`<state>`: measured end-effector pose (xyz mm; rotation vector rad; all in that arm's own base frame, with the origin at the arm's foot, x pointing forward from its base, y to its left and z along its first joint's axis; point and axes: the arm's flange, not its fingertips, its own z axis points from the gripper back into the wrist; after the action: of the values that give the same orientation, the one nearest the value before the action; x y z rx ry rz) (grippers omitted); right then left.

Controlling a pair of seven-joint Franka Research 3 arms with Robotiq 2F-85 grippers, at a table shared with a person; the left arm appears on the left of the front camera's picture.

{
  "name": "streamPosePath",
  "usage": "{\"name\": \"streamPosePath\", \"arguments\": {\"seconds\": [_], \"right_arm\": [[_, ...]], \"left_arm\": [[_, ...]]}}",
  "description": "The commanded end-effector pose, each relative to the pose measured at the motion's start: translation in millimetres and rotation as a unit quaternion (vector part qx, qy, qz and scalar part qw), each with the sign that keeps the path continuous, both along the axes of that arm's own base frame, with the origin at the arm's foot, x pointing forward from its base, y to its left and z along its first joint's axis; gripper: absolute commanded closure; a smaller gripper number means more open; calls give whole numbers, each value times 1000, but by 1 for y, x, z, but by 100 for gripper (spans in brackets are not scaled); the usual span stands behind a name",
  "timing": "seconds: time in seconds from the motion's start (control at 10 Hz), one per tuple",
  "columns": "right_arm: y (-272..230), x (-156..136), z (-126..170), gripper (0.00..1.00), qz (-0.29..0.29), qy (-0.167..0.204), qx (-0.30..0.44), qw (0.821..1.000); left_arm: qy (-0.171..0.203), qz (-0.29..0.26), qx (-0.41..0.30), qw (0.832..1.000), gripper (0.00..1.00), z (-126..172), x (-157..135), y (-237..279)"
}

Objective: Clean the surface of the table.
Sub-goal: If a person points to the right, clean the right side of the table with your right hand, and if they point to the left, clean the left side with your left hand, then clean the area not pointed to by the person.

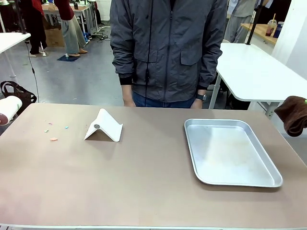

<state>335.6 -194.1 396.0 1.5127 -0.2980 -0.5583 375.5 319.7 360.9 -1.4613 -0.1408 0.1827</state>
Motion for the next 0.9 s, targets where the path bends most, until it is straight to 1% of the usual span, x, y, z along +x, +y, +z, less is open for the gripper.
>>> {"name": "streamPosePath", "arguments": {"seconds": [0.0, 0.8], "right_arm": [[1, 1, 6, 91, 5, -7, 1, 1000], [1, 1, 6, 91, 5, -7, 1, 1000]], "left_arm": [[-9, -7, -3, 1000, 81, 3, -3, -2], [-9, -7, -3, 1000, 81, 3, -3, -2]]}}
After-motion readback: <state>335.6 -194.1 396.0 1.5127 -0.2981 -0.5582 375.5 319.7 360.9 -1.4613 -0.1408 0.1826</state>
